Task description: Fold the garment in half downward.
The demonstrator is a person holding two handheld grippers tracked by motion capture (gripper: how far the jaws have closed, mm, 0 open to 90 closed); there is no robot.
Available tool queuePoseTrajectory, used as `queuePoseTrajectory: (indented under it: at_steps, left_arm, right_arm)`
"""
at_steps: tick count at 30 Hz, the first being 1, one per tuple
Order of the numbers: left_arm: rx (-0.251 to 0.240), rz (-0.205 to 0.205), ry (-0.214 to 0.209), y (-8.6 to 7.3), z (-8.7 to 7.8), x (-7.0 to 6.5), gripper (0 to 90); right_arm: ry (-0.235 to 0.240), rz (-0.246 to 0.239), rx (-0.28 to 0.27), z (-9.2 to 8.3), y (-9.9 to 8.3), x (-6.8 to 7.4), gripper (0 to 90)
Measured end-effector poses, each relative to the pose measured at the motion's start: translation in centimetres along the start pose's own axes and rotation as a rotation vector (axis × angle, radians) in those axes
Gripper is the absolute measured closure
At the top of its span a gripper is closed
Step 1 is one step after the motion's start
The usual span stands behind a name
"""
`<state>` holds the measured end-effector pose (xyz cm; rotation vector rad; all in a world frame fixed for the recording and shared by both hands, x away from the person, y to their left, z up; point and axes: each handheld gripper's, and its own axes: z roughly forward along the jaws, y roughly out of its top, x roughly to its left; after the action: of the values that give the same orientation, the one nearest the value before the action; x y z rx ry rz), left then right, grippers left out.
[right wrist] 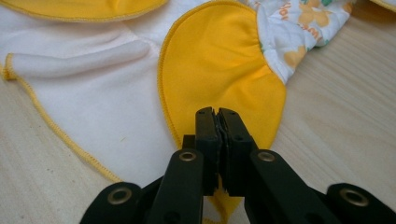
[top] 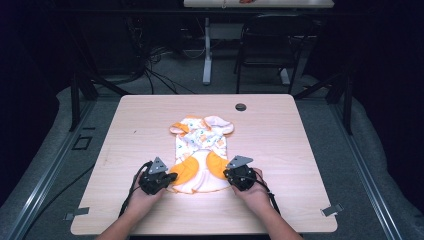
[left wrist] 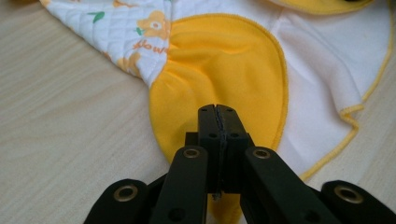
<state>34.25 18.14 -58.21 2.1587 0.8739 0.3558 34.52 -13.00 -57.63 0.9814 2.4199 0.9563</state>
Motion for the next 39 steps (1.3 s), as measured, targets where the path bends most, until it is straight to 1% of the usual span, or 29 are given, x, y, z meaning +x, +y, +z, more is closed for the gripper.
queuePoseTrajectory:
  at_steps: [3, 4, 5, 7, 9, 11, 13, 14, 17, 18, 21, 22, 23, 24, 25, 26, 27, 28, 29, 30, 31, 32, 33, 34, 35, 36, 37, 38, 39]
  left_arm:
    - [0.002, -0.013, -0.01, -0.1, 0.0, 0.1, 89.8]
    - [0.004, -0.02, -0.012, -0.1, -0.1, 0.1, 89.8]
    - [0.005, -0.019, -0.015, -0.2, -0.1, 0.1, 89.8]
    - [0.008, -0.01, -0.009, -0.3, -0.3, -0.2, 89.8]
    - [0.014, 0.007, -0.005, -0.4, -0.5, -0.5, 89.8]
    - [0.018, 0.003, -0.014, -0.6, -0.8, -0.9, 89.8]
    - [0.026, 0.013, -0.022, -0.8, -1.0, -1.0, 89.8]
    - [0.033, 0.01, -0.039, -0.9, -1.2, -1.2, 89.8]
    - [0.046, 0.011, -0.057, -1.2, -1.7, -1.3, 89.8]
    - [0.046, -0.004, -0.073, -1.5, -1.9, -1.4, 89.8]
    - [0.049, -0.016, -0.088, -1.8, -2.3, -1.5, 89.8]
    - [0.05, -0.034, -0.095, -2.0, -2.6, -1.6, 89.8]
    - [0.053, -0.038, -0.099, -2.2, -2.7, -1.7, 89.8]
    - [0.058, -0.043, -0.106, -2.6, -3.2, -2.0, 89.8]
    - [0.058, -0.043, -0.106, -2.6, -3.2, -2.0, 89.8]
    - [0.066, -0.042, -0.111, -2.9, -3.7, -2.5, 89.8]
    - [0.066, -0.042, -0.111, -2.9, -3.7, -2.5, 89.8]
    - [0.076, -0.026, -0.121, -3.2, -4.1, -3.0, 89.8]
    - [0.076, -0.026, -0.121, -3.2, -4.1, -3.0, 89.8]
    - [0.086, -0.021, -0.132, -3.4, -4.4, -3.5, 89.8]
    - [0.086, -0.021, -0.132, -3.4, -4.4, -3.5, 89.7]
    - [0.097, -0.018, -0.161, -3.3, -4.6, -3.7, 89.7]
    - [0.097, -0.018, -0.161, -3.3, -4.6, -3.7, 89.7]
    - [0.097, -0.048, -0.178, -3.2, -4.6, -3.5, 89.7]
    - [0.092, -0.068, -0.182, -3.1, -4.5, -3.3, 89.7]
    - [0.08, -0.067, -0.159, -2.2, -4.1, -2.6, 89.7]
    - [0.08, -0.067, -0.159, -2.2, -4.1, -2.6, 89.7]
    - [0.058, -0.064, -0.138, -1.1, -3.5, -1.9, 89.7]
    - [0.058, -0.064, -0.138, -1.1, -3.5, -1.9, 89.6]
  right_arm:
    - [0.013, -0.007, 0.001, 0.0, -0.1, -0.1, 88.4]
    - [0.014, -0.011, -0.01, 0.1, -0.2, -0.1, 88.7]
    - [0.021, -0.01, -0.003, 0.0, -0.2, -0.1, 89.0]
    - [0.042, -0.01, 0.005, -0.2, -0.3, 0.1, 89.3]
    - [0.051, -0.025, 0.021, -0.5, -0.3, 0.3, 89.5]
    - [0.06, -0.042, 0.026, -0.6, -0.4, 0.7, 89.6]
    - [0.068, -0.051, 0.04, -0.8, -0.4, 1.1, 89.7]
    - [0.078, -0.06, 0.049, -1.0, -0.4, 1.3, 89.7]
    - [0.101, -0.113, 0.073, -1.6, -0.5, 2.3, 89.7]
    - [0.105, -0.138, 0.079, -1.9, -0.8, 2.7, 89.8]
    - [0.12, -0.127, 0.067, -2.2, -1.2, 3.2, 89.8]
    - [0.123, -0.136, 0.075, -2.4, -1.3, 3.3, 89.8]
    - [0.134, -0.134, 0.072, -2.7, -1.6, 3.5, 89.8]
    - [0.162, -0.11, 0.069, -3.1, -2.0, 3.8, 89.8]
    - [0.162, -0.11, 0.069, -3.1, -2.0, 3.8, 89.8]
    - [0.189, -0.098, 0.068, -3.5, -2.4, 4.1, 89.8]
    - [0.189, -0.098, 0.068, -3.5, -2.4, 4.1, 89.8]
    - [0.209, -0.1, 0.077, -3.9, -2.7, 4.5, 89.8]
    - [0.209, -0.1, 0.077, -3.9, -2.7, 4.5, 89.8]
    - [0.219, -0.118, 0.097, -4.2, -2.7, 4.9, 89.6]
    - [0.219, -0.118, 0.097, -4.2, -2.7, 4.9, 89.6]
    - [0.239, -0.11, 0.096, -4.6, -2.5, 5.1, 89.4]
    - [0.239, -0.11, 0.096, -4.6, -2.5, 5.1, 89.4]
    - [0.234, -0.12, 0.084, -4.9, -2.2, 5.0, 89.5]
    - [0.22, -0.127, 0.063, -5.2, -1.7, 4.8, 89.5]
    - [0.201, -0.132, 0.047, -5.2, -0.7, 4.2, 89.5]
    - [0.201, -0.132, 0.047, -5.2, -0.7, 4.2, 89.5]
    - [0.176, -0.123, 0.055, -4.6, 0.5, 3.2, 89.5]
    - [0.165, -0.117, 0.065, -4.3, 0.9, 2.8, 89.4]
